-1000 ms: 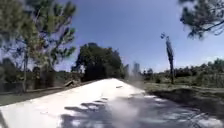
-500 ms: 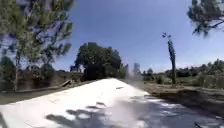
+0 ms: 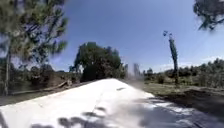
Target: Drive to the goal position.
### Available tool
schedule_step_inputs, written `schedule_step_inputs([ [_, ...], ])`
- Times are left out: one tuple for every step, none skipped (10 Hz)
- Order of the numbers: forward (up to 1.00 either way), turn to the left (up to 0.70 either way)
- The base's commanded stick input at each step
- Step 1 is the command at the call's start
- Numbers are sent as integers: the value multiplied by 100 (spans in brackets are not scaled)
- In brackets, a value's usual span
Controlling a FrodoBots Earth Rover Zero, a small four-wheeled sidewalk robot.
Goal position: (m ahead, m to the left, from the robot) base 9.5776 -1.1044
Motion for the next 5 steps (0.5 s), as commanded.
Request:
schedule_step_inputs([
  [70, 0],
  [70, 0],
  [70, 0],
  [70, 0],
  [70, 0],
])
